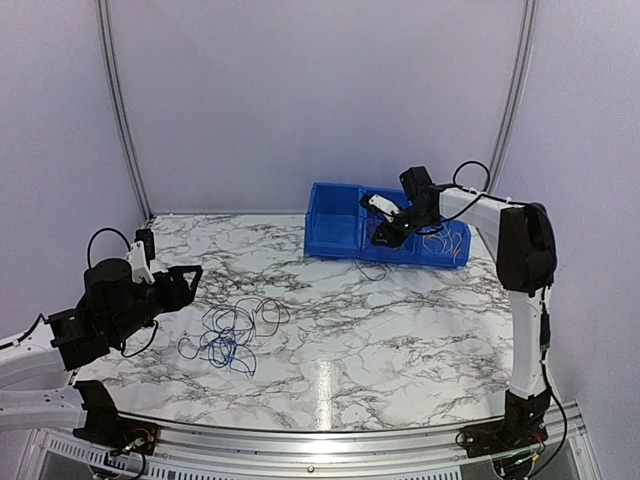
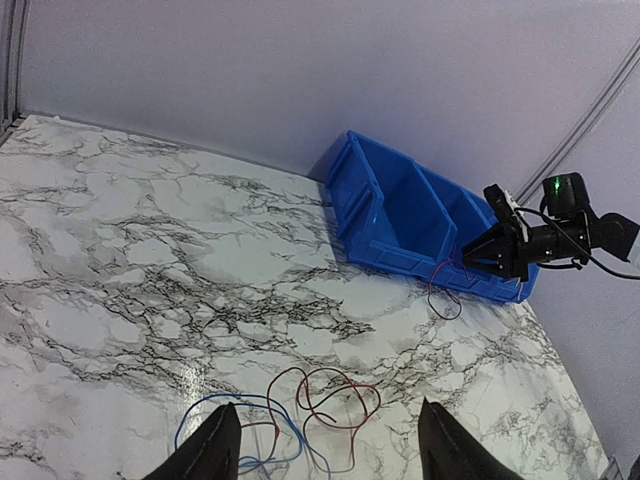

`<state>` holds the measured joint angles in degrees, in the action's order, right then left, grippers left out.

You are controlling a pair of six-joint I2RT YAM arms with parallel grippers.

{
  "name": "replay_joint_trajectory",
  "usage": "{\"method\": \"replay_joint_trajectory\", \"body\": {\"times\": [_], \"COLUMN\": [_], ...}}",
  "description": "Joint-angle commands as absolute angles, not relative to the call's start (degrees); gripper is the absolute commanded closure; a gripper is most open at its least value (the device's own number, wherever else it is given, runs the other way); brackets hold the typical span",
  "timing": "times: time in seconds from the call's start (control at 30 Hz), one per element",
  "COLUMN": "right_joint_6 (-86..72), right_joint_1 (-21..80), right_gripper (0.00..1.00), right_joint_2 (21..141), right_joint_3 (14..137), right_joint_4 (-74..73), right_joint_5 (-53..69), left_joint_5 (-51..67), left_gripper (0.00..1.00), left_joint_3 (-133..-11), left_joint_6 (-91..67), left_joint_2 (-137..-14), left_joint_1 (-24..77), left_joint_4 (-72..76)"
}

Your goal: Untangle the cables

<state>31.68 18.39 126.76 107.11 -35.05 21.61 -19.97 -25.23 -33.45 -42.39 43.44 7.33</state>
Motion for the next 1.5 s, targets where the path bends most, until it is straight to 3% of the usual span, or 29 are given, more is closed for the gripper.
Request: {"method": "replay_joint_trajectory", "body": {"times": [0.0,0.3,0.53,0.7,1.07,1.43,1.47], "right_joint_6": [31.9,31.9,31.6,31.6,27.3,23.1,22.6], "right_joint_1": [18.3,18.3,18.1,17.6,11.3,10.6,10.6], "right_gripper": [0.64,0.69,0.91,1.00,1.00,1.00,0.92], "right_joint_2": [127.9,130.6,130.9,128.5,124.9,134.5,135.0], "right_joint_3": [109.2,110.8,112.7,113.7,120.6,128.5,128.5], "right_joint_4": [-36.6,-38.2,-38.9,-39.4,-32.4,-29.1,-28.9], "right_joint_5": [21.6,21.5,22.1,22.0,19.5,16.6,16.8], "left_joint_5": [-20.0,-20.2,-20.3,-20.2,-20.1,-20.3,-20.2], "left_gripper": [0.37,0.37,0.37,0.37,0.37,0.37,0.37], "left_joint_3": [-24.7,-24.8,-24.8,-24.8,-24.9,-25.0,-25.0], "left_joint_6": [-33.5,-33.5,-33.6,-33.6,-33.7,-34.7,-34.7], "left_joint_2": [-42.0,-42.0,-42.2,-42.2,-43.4,-42.9,-42.9], "left_joint_1": [43.3,43.3,43.3,43.3,43.3,43.3,43.3], "left_joint_4": [8.7,8.5,8.5,8.5,9.3,8.1,7.8]}}
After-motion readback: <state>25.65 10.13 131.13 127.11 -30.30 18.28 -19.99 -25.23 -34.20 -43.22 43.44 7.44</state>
